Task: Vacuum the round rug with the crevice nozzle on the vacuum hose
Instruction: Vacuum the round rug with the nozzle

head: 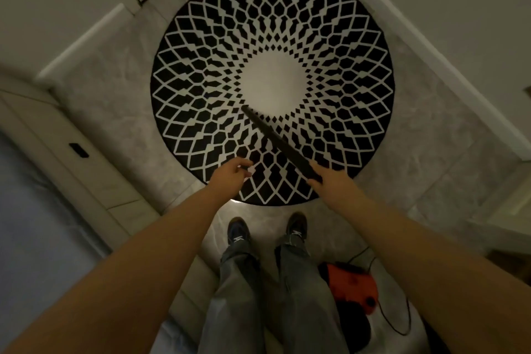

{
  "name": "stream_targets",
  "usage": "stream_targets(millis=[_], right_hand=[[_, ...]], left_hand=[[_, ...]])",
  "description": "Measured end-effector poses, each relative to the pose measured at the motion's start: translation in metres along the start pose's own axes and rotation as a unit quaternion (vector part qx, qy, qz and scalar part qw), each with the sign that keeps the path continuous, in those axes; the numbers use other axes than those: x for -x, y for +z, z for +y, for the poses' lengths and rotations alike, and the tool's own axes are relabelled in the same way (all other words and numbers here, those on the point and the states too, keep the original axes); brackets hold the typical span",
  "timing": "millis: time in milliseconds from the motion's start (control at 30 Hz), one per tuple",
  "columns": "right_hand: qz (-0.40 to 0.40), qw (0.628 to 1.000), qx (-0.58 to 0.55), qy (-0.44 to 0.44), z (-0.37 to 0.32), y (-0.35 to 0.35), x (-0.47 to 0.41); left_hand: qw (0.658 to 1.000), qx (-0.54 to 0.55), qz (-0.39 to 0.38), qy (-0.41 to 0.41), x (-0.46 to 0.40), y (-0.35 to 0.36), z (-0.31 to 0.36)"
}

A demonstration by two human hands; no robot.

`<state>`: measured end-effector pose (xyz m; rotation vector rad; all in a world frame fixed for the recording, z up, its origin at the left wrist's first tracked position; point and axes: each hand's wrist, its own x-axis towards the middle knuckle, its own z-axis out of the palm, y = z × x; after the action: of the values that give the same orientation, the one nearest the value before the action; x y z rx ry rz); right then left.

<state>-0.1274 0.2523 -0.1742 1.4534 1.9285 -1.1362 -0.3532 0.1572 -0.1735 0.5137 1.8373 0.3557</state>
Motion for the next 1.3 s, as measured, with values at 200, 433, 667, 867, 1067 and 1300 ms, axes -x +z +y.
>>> stream_targets(millis=[200,433,667,867,1067,1300], right_hand=[[-0.121,0.981,0.144,-0.054,-0.009,0.037,0.041],[-0.067,0.987,0.145,0.017,0.024,0.021,0.040],[0.065,0.990,0.028,0.120,0.052,-0.040,0.047],[0.041,0.993,-0.011,0.106,0.037,0.002,0.080],[-0.021,0.996,0.066,0.063,0.064,0.054,0.087],[-0.045,0.988,0.145,0.028,0.084,0.035,0.115]], left_hand=[[0.996,0.009,0.057,-0.068,0.012,-0.023,-0.031],[0.992,0.047,0.070,-0.093,0.022,-0.031,-0.048],[0.996,0.030,0.044,-0.078,0.028,-0.029,-0.053],[0.998,0.002,0.002,-0.057,0.034,-0.023,-0.042],[0.998,0.005,-0.010,-0.063,0.034,-0.010,-0.028],[0.997,-0.026,-0.019,-0.071,0.042,0.021,-0.017]])
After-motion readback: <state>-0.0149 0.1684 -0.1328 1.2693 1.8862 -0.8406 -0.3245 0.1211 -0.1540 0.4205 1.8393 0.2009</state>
